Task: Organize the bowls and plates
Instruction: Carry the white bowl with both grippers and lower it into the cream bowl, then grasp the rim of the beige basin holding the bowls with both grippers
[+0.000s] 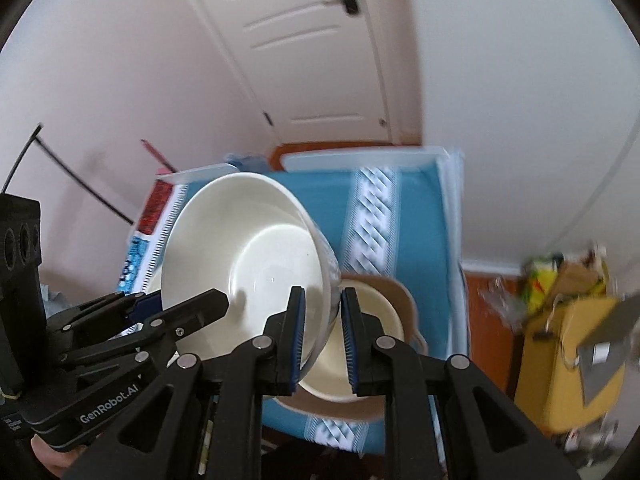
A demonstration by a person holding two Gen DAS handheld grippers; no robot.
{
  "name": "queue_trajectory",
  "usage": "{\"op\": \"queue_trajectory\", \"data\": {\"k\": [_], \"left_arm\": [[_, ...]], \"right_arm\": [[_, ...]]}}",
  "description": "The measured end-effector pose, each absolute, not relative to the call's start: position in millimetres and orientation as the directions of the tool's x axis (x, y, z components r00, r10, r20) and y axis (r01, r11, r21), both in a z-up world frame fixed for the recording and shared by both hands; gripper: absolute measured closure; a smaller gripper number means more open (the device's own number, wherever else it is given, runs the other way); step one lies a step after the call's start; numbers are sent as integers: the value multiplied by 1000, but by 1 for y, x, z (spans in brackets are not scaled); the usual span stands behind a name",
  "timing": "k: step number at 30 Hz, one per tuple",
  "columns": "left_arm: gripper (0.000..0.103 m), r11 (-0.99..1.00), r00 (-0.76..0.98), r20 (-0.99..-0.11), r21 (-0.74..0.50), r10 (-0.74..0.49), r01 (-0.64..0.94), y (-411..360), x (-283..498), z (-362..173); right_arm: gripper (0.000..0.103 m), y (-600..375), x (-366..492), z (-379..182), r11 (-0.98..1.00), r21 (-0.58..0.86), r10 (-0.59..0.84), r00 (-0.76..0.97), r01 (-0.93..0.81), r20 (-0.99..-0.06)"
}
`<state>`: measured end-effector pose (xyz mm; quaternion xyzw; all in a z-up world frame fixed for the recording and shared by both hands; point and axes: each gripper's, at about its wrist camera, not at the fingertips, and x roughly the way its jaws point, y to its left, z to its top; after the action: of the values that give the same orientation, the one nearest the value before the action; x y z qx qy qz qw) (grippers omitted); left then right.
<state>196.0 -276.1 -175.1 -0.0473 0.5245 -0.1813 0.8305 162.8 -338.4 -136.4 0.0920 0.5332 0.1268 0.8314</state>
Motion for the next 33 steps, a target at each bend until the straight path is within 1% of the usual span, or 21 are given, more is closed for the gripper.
{"op": "queue_trajectory", "data": {"k": [7, 10, 16, 33], "left_arm": [[80, 931, 294, -906, -216, -303, 295, -296, 194, -214], [80, 934, 274, -923, -181, -269, 307, -299, 196, -227], [80, 936, 255, -941, -130, -220, 329, -304, 204, -238], [80, 932, 229, -963, -52, -142, 358, -310, 214, -250]], "right_arm": [[87, -356, 152, -179, 953, 300, 293, 335, -30, -896], [87, -356, 142, -190, 958, 287, 279, 315, -22, -907], [87, -355, 143, -212, 961, 276, 267, 288, -9, -920], [87, -347, 150, -223, 973, 229, 222, 271, -4, -937]]}}
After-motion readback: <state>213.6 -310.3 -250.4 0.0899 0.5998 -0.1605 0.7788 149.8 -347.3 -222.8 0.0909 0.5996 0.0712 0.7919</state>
